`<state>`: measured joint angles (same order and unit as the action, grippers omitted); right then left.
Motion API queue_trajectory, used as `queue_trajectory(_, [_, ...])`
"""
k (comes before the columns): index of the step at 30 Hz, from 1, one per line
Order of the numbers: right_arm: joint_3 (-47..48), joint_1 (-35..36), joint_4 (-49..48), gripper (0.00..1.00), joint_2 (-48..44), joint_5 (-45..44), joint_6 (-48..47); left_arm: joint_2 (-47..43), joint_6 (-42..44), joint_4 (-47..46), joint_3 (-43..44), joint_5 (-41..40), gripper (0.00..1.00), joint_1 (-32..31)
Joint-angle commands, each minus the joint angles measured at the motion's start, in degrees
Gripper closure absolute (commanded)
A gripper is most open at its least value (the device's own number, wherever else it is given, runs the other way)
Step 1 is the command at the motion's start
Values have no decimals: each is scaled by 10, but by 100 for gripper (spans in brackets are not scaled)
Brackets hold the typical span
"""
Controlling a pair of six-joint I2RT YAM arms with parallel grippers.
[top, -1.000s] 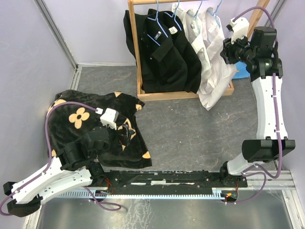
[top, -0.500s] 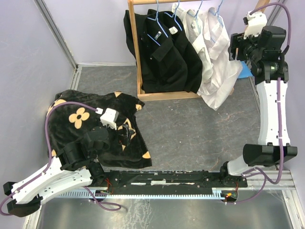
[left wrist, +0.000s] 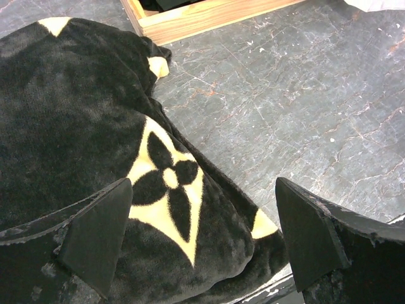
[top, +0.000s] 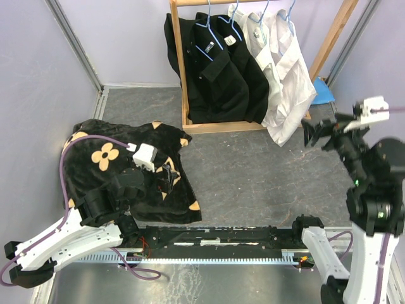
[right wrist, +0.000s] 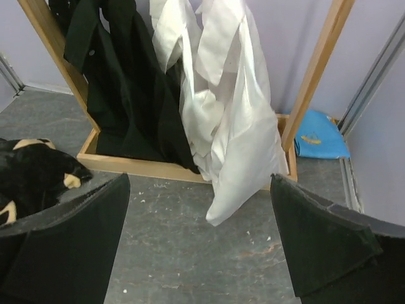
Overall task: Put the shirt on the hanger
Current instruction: Reset both arms
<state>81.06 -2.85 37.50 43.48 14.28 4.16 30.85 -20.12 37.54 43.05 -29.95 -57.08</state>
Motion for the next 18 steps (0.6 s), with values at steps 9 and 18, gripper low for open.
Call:
queue_trajectory(9, [-206, 94, 139, 1, -247, -67, 22, -35, -16, -8, 4, -86, 1, -1])
queue_trajectory(18, [-179, 245, 230, 1, -299, -186, -65, -37, -20, -5, 4, -94, 1, -1])
